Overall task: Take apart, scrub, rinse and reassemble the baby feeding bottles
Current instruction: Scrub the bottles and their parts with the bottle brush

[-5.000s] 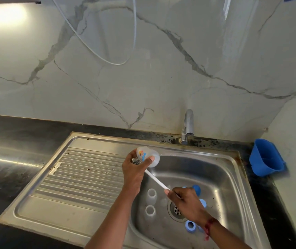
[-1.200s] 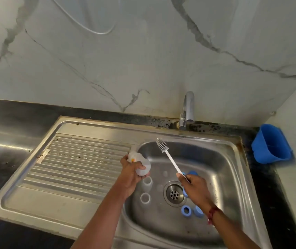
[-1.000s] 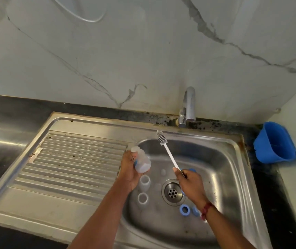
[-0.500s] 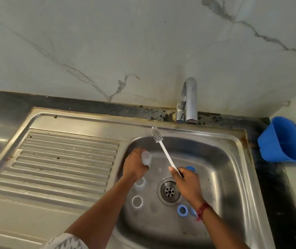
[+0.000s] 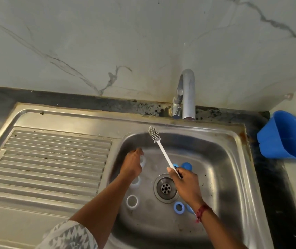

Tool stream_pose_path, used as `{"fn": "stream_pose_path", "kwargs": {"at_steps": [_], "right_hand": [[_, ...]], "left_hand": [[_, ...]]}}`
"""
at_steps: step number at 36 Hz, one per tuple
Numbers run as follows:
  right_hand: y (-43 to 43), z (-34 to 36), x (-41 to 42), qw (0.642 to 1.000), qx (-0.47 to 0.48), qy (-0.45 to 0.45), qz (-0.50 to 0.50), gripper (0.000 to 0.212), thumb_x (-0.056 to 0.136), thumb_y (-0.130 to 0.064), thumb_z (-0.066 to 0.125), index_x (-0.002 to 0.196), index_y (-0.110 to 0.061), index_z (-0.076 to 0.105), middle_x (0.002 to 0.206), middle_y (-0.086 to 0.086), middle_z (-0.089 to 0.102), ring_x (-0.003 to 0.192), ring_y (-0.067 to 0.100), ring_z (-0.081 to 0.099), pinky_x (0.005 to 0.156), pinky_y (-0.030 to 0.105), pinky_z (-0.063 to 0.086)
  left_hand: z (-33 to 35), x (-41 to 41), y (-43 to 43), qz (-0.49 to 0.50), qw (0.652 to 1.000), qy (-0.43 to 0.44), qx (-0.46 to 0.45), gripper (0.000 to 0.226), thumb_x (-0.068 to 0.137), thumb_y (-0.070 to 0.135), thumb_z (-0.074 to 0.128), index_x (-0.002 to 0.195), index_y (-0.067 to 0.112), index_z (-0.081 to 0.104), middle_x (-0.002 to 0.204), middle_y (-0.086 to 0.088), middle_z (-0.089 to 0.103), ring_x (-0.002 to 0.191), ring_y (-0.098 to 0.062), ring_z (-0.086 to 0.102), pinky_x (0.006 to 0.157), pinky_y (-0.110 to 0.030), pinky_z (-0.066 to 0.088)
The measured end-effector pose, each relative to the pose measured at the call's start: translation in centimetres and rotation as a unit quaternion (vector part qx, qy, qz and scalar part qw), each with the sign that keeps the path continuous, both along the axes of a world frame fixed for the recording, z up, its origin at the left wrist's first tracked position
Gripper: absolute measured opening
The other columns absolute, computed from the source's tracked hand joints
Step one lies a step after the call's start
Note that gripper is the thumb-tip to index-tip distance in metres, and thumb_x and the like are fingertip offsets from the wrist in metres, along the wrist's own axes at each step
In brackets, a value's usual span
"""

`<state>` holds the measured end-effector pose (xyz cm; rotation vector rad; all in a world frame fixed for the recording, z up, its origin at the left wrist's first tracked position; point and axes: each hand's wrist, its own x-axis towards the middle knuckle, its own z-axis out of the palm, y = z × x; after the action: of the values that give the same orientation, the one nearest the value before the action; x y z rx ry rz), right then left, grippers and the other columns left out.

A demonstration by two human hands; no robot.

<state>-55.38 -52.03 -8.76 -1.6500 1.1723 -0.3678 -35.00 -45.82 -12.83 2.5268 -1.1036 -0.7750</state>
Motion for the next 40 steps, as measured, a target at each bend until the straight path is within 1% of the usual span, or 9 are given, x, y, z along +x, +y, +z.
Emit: {"fn": "stream_pose_path", "kwargs": {"at_steps": [4,10,14,18,21,25,30,37,40], "right_hand": [[-0.2,-0.3,-0.2,1.000,0.004,-0.003,-0.004,0.048,0.093,-0.036,0.065,0.056,-0.015,0.043,0.044,-0.008,0.041,0.044,0.005,0.038,0.047,0.015,0.035],[-0.4,-0.3,-0.3,1.000,-0.006,-0.006,-0.003,0.048,0.093,-0.040,0.064,0.058,-0.013,0.043,0.048,-0.004,0.041,0.048,0.014,0.044,0.050,0.028,0.041],[-0.3,0.0,-0.5,1.000,-0.012,-0.012,-0.008,0.050,0.093,-0.039,0.064,0.055,-0.018,0.038,0.047,-0.006,0.038,0.047,0.011,0.039,0.048,0.023,0.038],[-0.1,-0.1,-0.6,1.000,-0.008,-0.013,-0.012,0.052,0.093,-0.041,0.064,0.056,-0.015,0.039,0.049,-0.002,0.039,0.049,0.012,0.039,0.049,0.025,0.037],[0.1,-0.3,-0.8,1.000,0.001,-0.013,-0.017,0.052,0.092,-0.043,0.064,0.058,-0.010,0.041,0.051,0.002,0.042,0.050,0.013,0.040,0.050,0.026,0.038],[0.3,-0.4,-0.9,0.999,0.012,-0.021,-0.024,0.052,0.091,-0.044,0.064,0.065,-0.001,0.050,0.056,0.015,0.052,0.050,0.011,0.043,0.050,0.023,0.041],[0.1,-0.3,-1.6,1.000,0.006,-0.005,-0.028,0.046,0.092,-0.039,0.065,0.056,-0.016,0.047,0.047,-0.001,0.047,0.044,0.005,0.040,0.046,0.016,0.037],[-0.2,0.4,-2.1,1.000,0.002,0.002,-0.017,0.047,0.093,-0.036,0.065,0.054,-0.021,0.043,0.042,-0.011,0.043,0.041,0.005,0.040,0.044,0.016,0.036],[-0.3,0.7,-2.4,1.000,0.003,-0.003,-0.011,0.047,0.093,-0.033,0.065,0.054,-0.022,0.042,0.041,-0.012,0.043,0.041,0.004,0.041,0.044,0.015,0.036]], "left_hand": [[-0.3,0.1,0.1,-0.001,1.000,0.012,0.004,0.053,0.080,-0.005,0.073,0.125,0.016,0.055,0.126,-0.007,0.062,0.113,-0.021,0.061,0.091,-0.025,0.051],[0.2,0.0,0.0,-0.039,0.998,0.006,0.042,0.067,0.078,-0.004,0.074,0.135,0.020,0.048,0.126,-0.007,0.057,0.109,-0.021,0.060,0.089,-0.027,0.052],[1.5,-0.4,-0.7,-0.075,0.994,-0.044,0.062,0.078,0.076,0.005,0.075,0.144,0.023,0.041,0.137,-0.010,0.048,0.114,-0.030,0.059,0.087,-0.036,0.053],[2.5,-1.5,-1.7,-0.101,0.989,-0.107,0.017,0.066,0.075,0.018,0.080,0.135,0.018,0.050,0.131,-0.007,0.051,0.117,-0.030,0.054,0.087,-0.041,0.055],[2.6,-2.8,-2.3,-0.145,0.979,-0.142,-0.018,0.043,0.082,0.018,0.070,0.124,0.019,0.061,0.122,-0.003,0.062,0.110,-0.027,0.060,0.083,-0.039,0.055],[1.5,-4.6,-2.8,-0.171,0.978,-0.115,0.030,0.025,0.091,0.019,0.061,0.115,0.017,0.069,0.116,-0.004,0.069,0.103,-0.026,0.067,0.085,-0.037,0.054],[-0.4,-6.2,-3.0,-0.150,0.980,-0.095,0.092,0.020,0.091,0.002,0.056,0.105,0.009,0.068,0.109,-0.012,0.070,0.099,-0.031,0.068,0.082,-0.038,0.056],[-2.0,-7.0,-3.1,-0.149,0.976,-0.119,0.106,0.017,0.098,0.010,0.052,0.108,0.009,0.066,0.110,-0.011,0.064,0.096,-0.027,0.066,0.074,-0.033,0.049],[-1.8,-7.0,-3.5,-0.149,0.977,-0.117,0.095,0.016,0.097,0.009,0.054,0.110,0.009,0.064,0.112,-0.011,0.063,0.097,-0.027,0.065,0.075,-0.032,0.049]]}}
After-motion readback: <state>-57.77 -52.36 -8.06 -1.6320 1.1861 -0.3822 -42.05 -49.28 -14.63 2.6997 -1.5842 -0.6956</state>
